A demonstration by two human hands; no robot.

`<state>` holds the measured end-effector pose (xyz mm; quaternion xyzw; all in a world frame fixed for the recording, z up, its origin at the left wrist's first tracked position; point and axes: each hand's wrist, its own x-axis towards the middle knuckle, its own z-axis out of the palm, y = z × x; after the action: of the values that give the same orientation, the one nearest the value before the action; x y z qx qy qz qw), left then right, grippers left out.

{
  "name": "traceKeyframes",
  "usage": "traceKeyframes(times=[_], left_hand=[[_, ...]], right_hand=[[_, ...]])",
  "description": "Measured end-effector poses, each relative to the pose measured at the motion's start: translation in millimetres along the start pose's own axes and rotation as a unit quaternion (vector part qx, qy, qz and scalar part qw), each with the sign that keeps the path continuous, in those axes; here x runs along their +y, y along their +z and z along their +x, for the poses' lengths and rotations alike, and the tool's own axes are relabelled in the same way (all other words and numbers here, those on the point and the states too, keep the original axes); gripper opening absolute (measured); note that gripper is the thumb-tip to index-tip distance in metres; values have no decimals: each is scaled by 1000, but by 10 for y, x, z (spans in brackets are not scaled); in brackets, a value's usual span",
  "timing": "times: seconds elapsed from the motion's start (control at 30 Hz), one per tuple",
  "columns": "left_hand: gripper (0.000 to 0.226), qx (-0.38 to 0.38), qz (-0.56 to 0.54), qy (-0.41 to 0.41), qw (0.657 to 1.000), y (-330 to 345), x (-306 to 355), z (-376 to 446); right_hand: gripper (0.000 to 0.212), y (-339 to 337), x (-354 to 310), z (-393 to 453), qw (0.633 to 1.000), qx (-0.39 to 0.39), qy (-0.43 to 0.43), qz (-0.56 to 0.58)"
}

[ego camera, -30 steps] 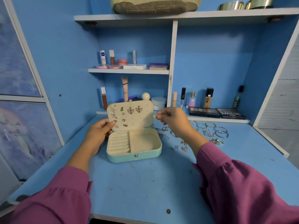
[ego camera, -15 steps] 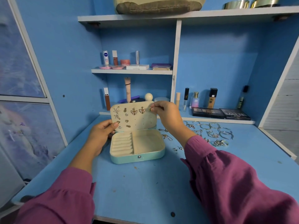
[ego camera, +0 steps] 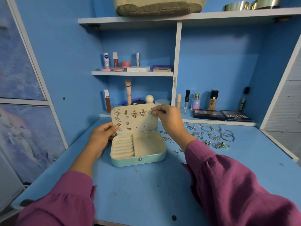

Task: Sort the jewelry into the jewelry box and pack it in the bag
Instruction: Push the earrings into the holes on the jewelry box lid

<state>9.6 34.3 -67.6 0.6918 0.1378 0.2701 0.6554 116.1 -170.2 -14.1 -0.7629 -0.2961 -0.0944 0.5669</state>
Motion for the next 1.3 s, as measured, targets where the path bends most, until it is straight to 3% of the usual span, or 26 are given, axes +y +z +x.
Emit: traceKeyframes(times=[0.17, 0.37, 0.67, 0.87, 0.97, 1.13, 1.3], left_hand=[[16, 3, 3, -3, 1000, 0, 4, -2], [15, -3, 12, -2, 1000, -16, 28, -19], [9, -12, 22, -20, 999, -86, 106, -43], [34, -21, -25, -43, 999, -91, 200, -102], [42, -15, -41, -50, 998, -92, 224, -108], [39, -13, -5, -65, 998, -100, 232, -101], [17, -2, 84, -73, 994, -65, 315, -139]], right_hand=[[5, 24, -33, 6, 998, 18, 48, 46], [27, 13, -96, 33, 992, 23, 102, 75], [14, -181, -163, 1, 978, -54, 144, 142], [5, -405, -108, -118, 946, -157, 189, 211], [18, -478, -114, -142, 923, -184, 239, 238], [10, -499, -54, -185, 904, -234, 266, 239], [7, -520, 66, -236, 870, -295, 302, 253]])
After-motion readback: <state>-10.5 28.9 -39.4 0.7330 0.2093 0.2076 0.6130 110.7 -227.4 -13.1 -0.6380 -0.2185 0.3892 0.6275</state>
